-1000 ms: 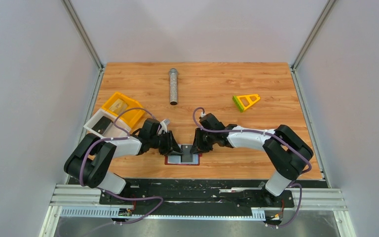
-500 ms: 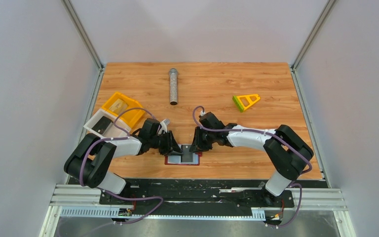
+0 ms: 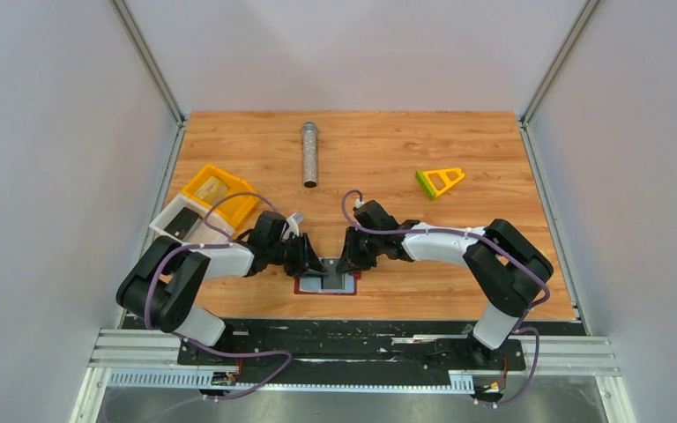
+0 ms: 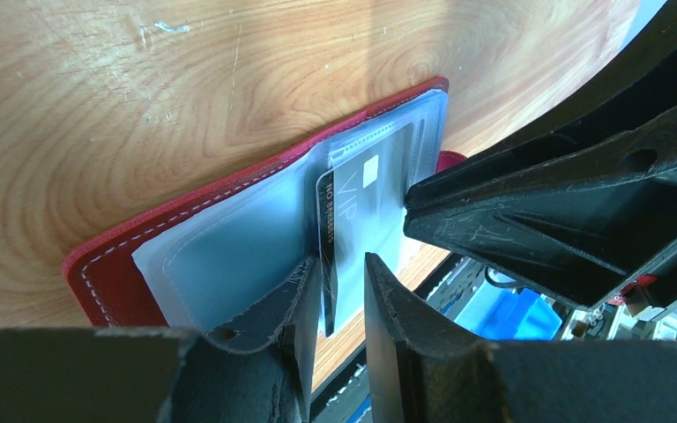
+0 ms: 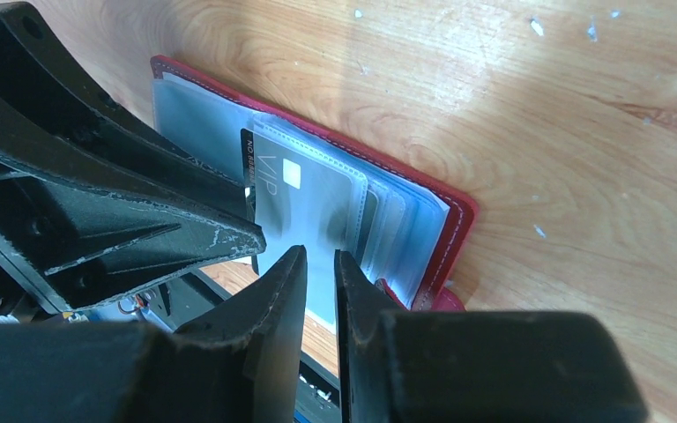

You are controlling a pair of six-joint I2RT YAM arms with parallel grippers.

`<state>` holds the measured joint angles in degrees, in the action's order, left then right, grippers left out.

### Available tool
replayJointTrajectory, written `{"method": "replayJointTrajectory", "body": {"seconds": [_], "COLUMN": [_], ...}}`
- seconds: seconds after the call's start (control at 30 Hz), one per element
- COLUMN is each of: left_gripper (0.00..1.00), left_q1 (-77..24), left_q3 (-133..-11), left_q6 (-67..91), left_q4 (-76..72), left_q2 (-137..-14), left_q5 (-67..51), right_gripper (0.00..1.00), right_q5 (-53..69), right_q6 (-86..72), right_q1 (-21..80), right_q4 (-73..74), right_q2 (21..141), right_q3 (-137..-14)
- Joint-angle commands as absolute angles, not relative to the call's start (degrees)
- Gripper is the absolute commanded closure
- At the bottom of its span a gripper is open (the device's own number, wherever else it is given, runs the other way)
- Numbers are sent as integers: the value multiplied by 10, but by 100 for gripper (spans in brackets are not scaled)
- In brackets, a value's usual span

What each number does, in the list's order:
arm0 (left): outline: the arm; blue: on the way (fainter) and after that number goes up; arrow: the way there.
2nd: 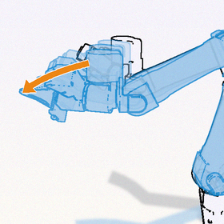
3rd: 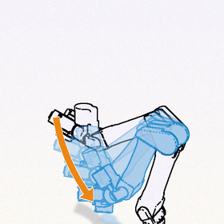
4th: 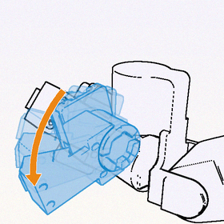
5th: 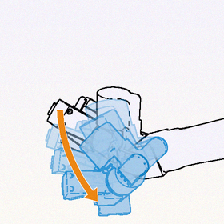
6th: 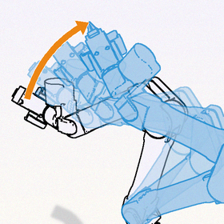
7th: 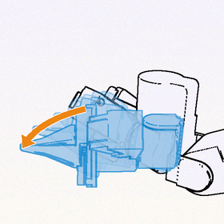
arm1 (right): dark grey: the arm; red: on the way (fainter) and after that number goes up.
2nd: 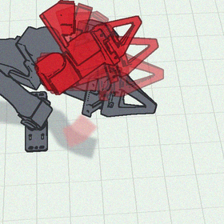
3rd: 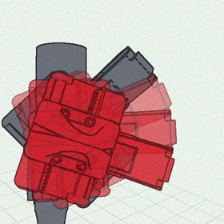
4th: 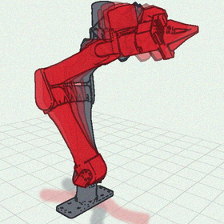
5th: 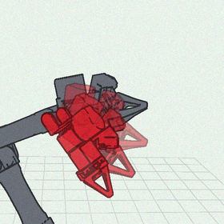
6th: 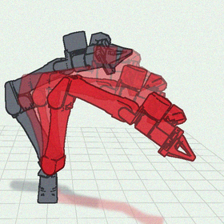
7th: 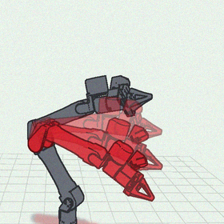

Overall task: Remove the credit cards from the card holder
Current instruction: Remove the credit card from the card holder.

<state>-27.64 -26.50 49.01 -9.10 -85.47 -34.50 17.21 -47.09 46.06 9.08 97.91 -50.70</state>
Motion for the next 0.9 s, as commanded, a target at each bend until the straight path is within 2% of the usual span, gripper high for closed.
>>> {"method": "replayJointTrajectory", "body": {"seconds": [0.0,0.2,0.43,0.5,0.63,0.83,0.87], "left_gripper": [67,69,85,86,80,78,74], "left_q1": [-275,-275,-264,-254,-234,-229,-229], "left_q3": [-262,-257,-235,-225,-213,-213,-213], "left_q6": [490,508,546,555,553,546,543], "left_q4": [-109,-135,-191,-209,-219,-212,-209], "left_q2": [-863,-867,-873,-875,-874,-864,-861], "left_q5": [-349,-366,-394,-403,-417,-417,-415], "right_gripper": [80,81,81,81,81,81,81], "right_q5": [170,163,153,150,147,146,146], "right_q6": [-475,-478,-477,-477,-476,-473,-473], "right_q1": [464,464,463,462,459,458,458], "right_q4": [78,79,82,82,82,82,82], "right_q2": [994,998,1002,1002,1004,1007,1007], "right_q3": [-518,-513,-501,-498,-491,-491,-491]}}
